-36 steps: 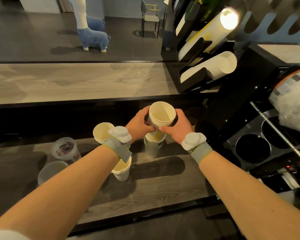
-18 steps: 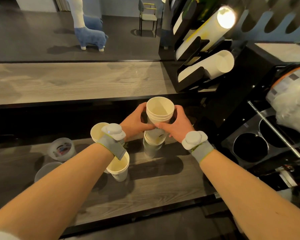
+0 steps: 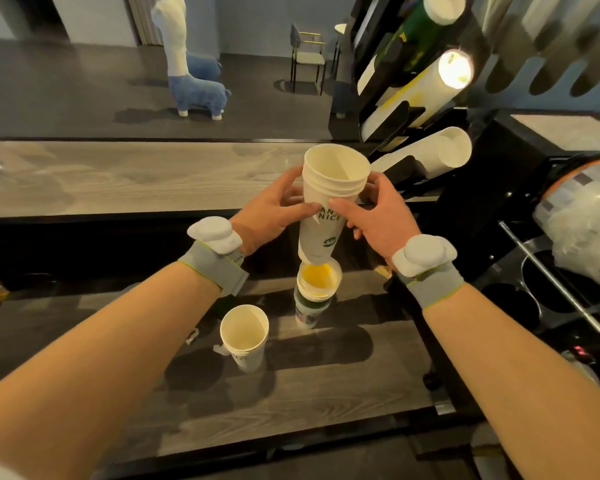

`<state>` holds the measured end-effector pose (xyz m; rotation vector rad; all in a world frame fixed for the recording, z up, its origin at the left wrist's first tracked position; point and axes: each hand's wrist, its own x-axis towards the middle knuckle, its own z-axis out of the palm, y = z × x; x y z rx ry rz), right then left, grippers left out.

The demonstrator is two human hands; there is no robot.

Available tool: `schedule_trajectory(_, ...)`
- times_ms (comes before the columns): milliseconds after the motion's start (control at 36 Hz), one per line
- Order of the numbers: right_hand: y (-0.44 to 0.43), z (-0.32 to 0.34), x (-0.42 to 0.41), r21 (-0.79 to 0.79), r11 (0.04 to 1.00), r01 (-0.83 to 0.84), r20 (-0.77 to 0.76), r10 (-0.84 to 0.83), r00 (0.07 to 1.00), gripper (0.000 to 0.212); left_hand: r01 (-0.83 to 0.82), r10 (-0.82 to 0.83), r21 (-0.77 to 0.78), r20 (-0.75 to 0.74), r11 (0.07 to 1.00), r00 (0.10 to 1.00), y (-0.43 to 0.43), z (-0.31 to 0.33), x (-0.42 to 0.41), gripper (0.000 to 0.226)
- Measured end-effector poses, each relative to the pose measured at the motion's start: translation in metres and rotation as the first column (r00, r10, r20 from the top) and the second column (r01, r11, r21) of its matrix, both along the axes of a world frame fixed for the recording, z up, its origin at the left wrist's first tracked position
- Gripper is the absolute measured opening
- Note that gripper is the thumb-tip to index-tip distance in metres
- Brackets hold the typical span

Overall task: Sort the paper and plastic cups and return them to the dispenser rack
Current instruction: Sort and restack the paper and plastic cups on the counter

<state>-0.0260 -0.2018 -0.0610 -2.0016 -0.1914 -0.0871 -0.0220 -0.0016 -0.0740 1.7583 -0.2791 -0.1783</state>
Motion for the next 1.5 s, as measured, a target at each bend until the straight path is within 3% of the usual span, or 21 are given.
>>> schedule_trajectory(278,0.045,0.018,-0.01,0.069,0.994,-0.088,-0.021,0.09,0.996,0.064,-0.001,0.002,-0.036,0.008,0.999,1.0,0.036,0.018,-0.017,0.087)
schedule_trajectory(417,0.075,0.016,-0.019,0.163,0.972,-0.168,-0.077,0.182,0.98,0.057,0.02,-0.026,-0.077,-0.083,0.997,0.996,0.068,0.007,-0.029,0.077)
schedule_trajectory(722,0.12,-0.007,-0.041,0.024,0.96,-0.278,-0.133,0.279,0.951,0.052,-0.071,0.038,-0.159,-0.204,0.985,0.978,0.11,-0.036,-0.069,0.094)
schedule_trajectory(833,0.13,-0.015,-0.047,-0.022,0.95,-0.313,-0.15,0.306,0.94,0.052,-0.105,0.084,-0.092,-0.212,0.99,0.974,0.112,-0.049,-0.077,0.087)
schedule_trajectory(1167,0.136,-0.026,-0.056,0.0,0.979,-0.206,-0.165,0.203,0.965,0.05,-0.13,0.085,-0.166,-0.252,0.977,0.964,0.106,-0.072,-0.087,0.095)
schedule_trajectory(1250,0.134,-0.028,-0.058,0.05,0.987,-0.151,-0.172,0.157,0.973,0.041,-0.131,0.082,-0.189,-0.248,0.973,0.965,0.1,-0.075,-0.087,0.094)
schedule_trajectory(1361,0.132,-0.035,-0.059,0.116,0.987,-0.111,-0.192,0.132,0.972,0.045,-0.132,0.093,-0.143,-0.249,0.981,0.964,0.097,-0.076,-0.087,0.087)
schedule_trajectory(1500,0.121,-0.039,-0.059,0.061,0.977,-0.205,-0.212,0.213,0.954,0.055,-0.127,0.112,-0.053,-0.226,0.99,0.968,0.099,-0.082,-0.086,0.086)
